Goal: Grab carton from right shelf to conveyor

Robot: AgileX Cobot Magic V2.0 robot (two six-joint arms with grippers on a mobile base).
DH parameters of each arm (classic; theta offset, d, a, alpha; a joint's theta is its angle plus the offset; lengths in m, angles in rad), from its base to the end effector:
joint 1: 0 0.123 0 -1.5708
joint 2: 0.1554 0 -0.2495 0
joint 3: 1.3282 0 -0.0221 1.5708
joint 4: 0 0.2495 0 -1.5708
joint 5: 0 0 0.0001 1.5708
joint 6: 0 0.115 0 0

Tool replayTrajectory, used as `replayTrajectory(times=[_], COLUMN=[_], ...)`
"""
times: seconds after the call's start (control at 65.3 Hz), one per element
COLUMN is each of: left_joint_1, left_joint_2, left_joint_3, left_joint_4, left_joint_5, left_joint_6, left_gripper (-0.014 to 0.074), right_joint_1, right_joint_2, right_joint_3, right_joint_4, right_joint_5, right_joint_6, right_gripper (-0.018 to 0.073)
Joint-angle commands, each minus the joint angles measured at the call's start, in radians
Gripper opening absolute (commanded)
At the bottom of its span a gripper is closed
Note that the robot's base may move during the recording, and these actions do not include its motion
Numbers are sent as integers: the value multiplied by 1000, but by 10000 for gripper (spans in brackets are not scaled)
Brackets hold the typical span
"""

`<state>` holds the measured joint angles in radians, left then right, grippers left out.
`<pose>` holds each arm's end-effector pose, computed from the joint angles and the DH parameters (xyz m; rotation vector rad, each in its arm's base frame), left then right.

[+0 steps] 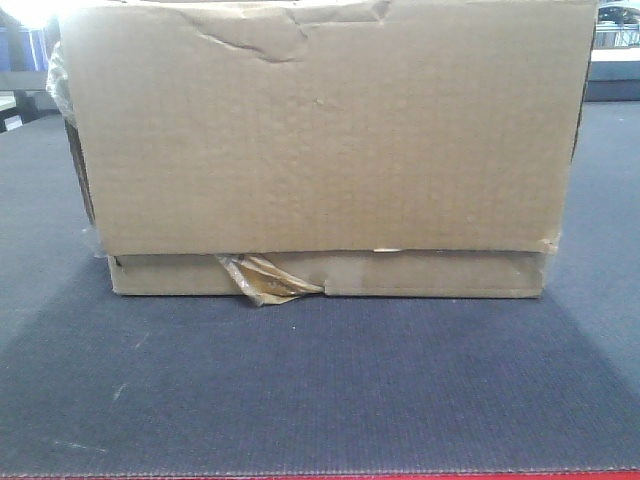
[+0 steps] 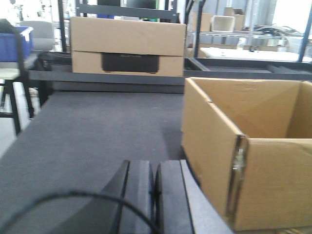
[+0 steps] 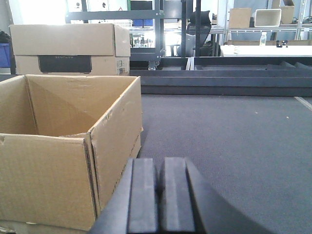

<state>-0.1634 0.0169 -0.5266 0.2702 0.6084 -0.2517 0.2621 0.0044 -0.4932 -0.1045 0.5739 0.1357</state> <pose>0.0638 0.0073 0.3248 -0.0148 1.5652 -0.0310 0.0651 0.0107 0.3176 -0.1234 1.5648 0.1994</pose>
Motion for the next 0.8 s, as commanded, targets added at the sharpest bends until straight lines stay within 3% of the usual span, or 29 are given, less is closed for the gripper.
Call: replayTrajectory(times=[0.0,0.077,0.153,0.245,0.383,0.673,0.78], left_joint_1=[48,129,196,234,236,239,239], left_joint_2=[-3,-13,-17,-17,-17,-17,-17], left_joint_3=[4,35,101,199,356,527,527], left_joint_4=[-34,-121,-178,-191,-191,-248,-263], left_joint_5=[-12,-39,-94,-204,-392,-637,-608], left_joint_6=[73,155,166,166,166,171,171], left_gripper=[-9,-18,-18,-18,-18,-18,-18], right_joint_1=[-4,-4,-4,-4,-2,-2,-2], right_joint_2=[-4,-4,-4,-4,-4,-4,-4], right_joint_3=[0,0,0,0,0,0,0], right_joint_4=[-8,-8,-8,-8,-8,-8,-8], right_joint_5=[-32,-32,-32,-32,-34,-34,-34], right_joint_6=[-4,-4,-4,-4,-4,-4,-4], right_gripper=[-74,-74,-74,-74,-74,-74,-74])
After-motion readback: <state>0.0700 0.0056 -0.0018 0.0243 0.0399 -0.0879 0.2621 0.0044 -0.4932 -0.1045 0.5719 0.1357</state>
